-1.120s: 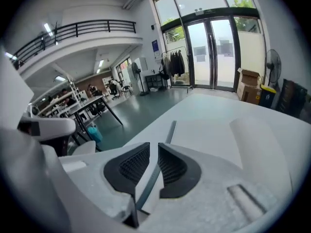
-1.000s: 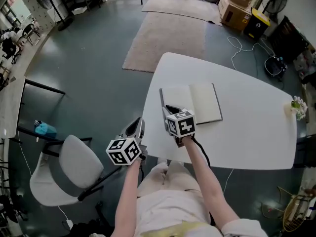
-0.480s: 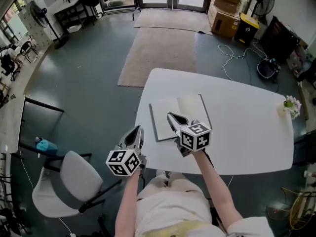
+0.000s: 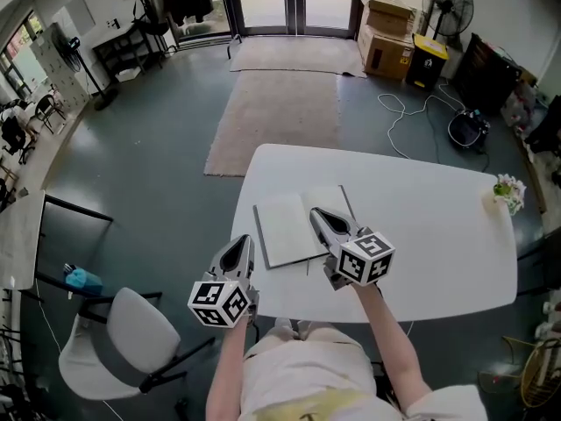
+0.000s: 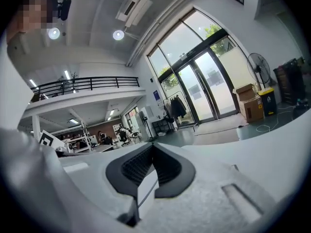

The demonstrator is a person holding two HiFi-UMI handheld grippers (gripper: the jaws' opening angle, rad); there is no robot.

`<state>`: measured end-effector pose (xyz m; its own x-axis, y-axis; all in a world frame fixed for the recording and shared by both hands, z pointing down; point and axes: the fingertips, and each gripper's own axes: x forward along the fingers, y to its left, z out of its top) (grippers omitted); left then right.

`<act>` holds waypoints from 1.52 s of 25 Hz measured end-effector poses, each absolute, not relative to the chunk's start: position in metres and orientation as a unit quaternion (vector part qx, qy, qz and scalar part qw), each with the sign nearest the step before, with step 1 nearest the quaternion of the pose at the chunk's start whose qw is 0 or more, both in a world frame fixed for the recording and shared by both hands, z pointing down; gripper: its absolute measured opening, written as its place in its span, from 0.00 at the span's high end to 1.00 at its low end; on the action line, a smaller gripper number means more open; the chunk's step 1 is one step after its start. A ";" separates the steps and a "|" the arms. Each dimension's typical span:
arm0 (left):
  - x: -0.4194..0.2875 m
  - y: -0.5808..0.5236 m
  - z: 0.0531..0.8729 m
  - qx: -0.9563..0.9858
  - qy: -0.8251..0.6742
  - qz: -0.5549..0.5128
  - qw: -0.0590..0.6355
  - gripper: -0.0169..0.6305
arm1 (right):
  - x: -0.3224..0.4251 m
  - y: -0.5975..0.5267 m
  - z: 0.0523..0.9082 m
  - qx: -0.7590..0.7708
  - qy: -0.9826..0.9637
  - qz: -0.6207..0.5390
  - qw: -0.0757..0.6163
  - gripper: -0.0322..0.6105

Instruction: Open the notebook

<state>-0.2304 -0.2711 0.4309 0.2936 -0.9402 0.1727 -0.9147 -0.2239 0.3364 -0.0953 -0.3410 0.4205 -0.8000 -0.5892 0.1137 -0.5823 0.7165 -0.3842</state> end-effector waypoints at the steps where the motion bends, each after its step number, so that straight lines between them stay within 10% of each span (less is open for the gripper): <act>1: -0.229 -0.271 0.428 0.782 -0.595 -0.030 0.183 0.97 | -0.089 -0.342 0.416 -0.321 0.926 -0.199 0.014 0.94; 38: -0.234 -0.257 0.384 0.764 -0.637 -0.005 0.099 0.97 | -0.004 -0.335 0.380 -0.417 0.901 -0.114 0.039 0.94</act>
<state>-0.2342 -0.2570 0.3836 0.1876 -0.9751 0.1186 -0.9731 -0.1682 0.1572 -0.0043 -0.3354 0.3797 -0.6490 -0.7603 0.0260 -0.7427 0.6258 -0.2384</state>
